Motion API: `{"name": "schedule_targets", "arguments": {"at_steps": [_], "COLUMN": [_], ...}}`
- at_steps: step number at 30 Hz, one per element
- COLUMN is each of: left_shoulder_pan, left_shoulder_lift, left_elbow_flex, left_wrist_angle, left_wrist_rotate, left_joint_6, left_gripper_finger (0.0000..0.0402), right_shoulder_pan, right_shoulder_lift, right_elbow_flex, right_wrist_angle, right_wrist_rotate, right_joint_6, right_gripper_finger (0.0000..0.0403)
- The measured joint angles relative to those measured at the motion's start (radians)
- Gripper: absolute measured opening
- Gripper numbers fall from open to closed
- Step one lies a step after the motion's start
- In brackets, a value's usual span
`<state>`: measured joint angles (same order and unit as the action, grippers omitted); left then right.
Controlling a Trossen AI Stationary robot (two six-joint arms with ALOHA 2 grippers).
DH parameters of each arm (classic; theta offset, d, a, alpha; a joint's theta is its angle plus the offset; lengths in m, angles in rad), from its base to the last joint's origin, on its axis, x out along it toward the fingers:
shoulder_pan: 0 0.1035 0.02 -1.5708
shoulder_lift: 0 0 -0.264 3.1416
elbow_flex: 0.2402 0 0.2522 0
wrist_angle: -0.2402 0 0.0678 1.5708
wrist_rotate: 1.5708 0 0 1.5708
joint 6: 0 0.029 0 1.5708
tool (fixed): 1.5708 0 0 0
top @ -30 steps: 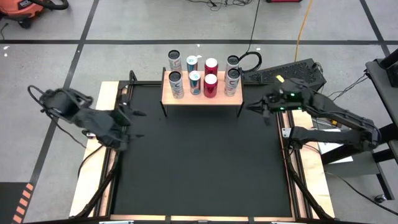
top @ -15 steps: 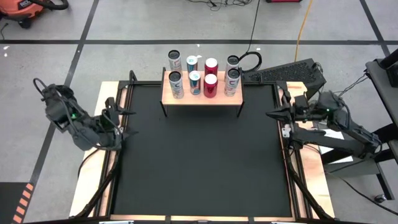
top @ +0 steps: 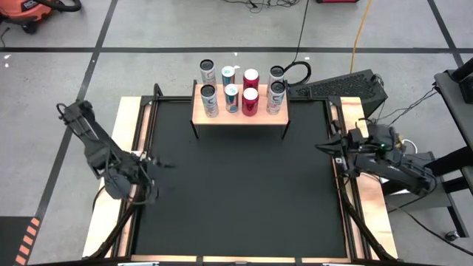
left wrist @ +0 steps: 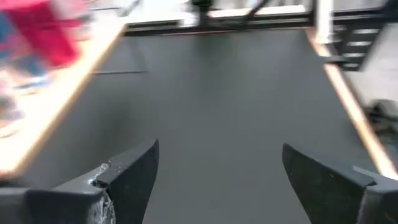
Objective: Place canned beverage on shelf
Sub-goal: Return to Home Position
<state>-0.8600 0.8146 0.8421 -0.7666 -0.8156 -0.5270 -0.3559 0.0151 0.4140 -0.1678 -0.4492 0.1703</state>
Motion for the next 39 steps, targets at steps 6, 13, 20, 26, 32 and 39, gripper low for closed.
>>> {"name": "schedule_targets", "arguments": {"at_steps": [6,13,20,26,32,39], "left_shoulder_pan": [0.000,0.000,0.000,0.001,0.001,0.001], "left_shoulder_lift": [0.000,-0.001,-0.016,-0.105,-0.196,-0.240], "left_elbow_flex": [-0.165,-0.296,-0.403,-0.612,-0.791,-0.835], "left_wrist_angle": [0.444,0.745,0.750,0.951,1.118,1.107], "left_wrist_rotate": [0.265,0.702,0.747,0.703,0.700,0.681], "left_joint_6": [0.217,0.441,0.482,0.451,0.430,0.451], "left_gripper_finger": [0.0344,0.0344,0.0344,0.0344,0.0344,0.0344], "right_shoulder_pan": [0.000,0.000,0.000,0.000,0.000,0.000], "right_shoulder_lift": [-0.008,-0.012,-0.013,-0.012,-0.012,-0.012], "right_elbow_flex": [-0.136,-0.228,-0.262,-0.293,-0.327,-0.367], "right_wrist_angle": [0.220,0.300,0.326,0.322,0.322,0.322], "right_wrist_rotate": [-0.050,-0.156,-0.238,-0.235,-0.235,-0.233], "right_joint_6": [0.022,0.035,0.030,0.036,0.046,0.049], "right_gripper_finger": [0.0000,0.0000,0.0000,0.0000,0.0000,0.0000]}}
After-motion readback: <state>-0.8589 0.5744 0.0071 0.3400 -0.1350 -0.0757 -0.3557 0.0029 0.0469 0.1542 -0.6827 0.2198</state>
